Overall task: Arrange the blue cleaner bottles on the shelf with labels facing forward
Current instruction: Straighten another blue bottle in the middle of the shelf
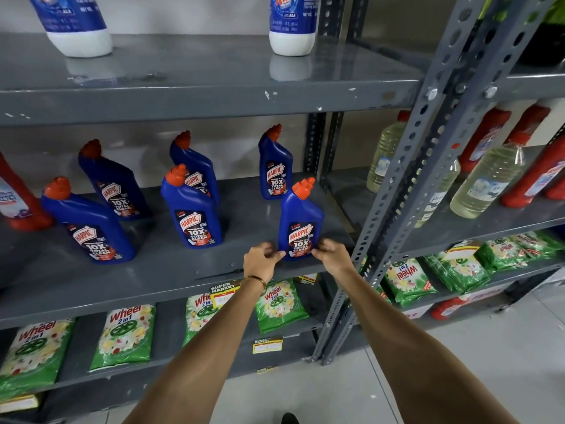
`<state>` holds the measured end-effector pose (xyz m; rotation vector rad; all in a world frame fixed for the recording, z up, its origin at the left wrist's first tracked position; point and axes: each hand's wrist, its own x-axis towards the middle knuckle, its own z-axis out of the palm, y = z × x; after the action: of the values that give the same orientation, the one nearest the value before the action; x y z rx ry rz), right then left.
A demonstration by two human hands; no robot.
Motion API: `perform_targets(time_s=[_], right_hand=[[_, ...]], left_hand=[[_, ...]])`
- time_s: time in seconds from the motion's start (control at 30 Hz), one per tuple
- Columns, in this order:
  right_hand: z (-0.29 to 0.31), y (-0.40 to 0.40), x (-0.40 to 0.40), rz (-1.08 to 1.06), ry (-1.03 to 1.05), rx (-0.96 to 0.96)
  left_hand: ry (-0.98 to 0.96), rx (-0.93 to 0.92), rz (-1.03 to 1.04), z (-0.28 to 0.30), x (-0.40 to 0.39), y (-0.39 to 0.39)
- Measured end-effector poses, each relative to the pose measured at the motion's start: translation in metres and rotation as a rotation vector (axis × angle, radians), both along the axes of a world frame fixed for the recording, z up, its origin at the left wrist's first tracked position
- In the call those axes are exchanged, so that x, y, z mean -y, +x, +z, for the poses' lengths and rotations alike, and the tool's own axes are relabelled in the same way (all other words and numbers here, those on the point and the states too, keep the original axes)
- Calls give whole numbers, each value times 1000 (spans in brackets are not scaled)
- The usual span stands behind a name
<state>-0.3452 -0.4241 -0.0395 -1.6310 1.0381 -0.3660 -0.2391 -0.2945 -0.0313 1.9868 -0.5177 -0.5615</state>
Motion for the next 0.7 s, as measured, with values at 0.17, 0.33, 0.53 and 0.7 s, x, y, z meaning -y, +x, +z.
perform_targets(time_s=[0.17,0.33,0.53,0.7], right_hand=[[11,3,-34,-161,-70,-59],[8,12,-79,-305,-130,-86],[6,46,-139,-238,-191,-95],[11,91,-156,-71,-183,-97]], left_hand=[[-5,12,44,-2,-42,21],[7,13,61,0,-96,50],[28,20,133,2,-152,88],[19,8,197,6,-167,111]])
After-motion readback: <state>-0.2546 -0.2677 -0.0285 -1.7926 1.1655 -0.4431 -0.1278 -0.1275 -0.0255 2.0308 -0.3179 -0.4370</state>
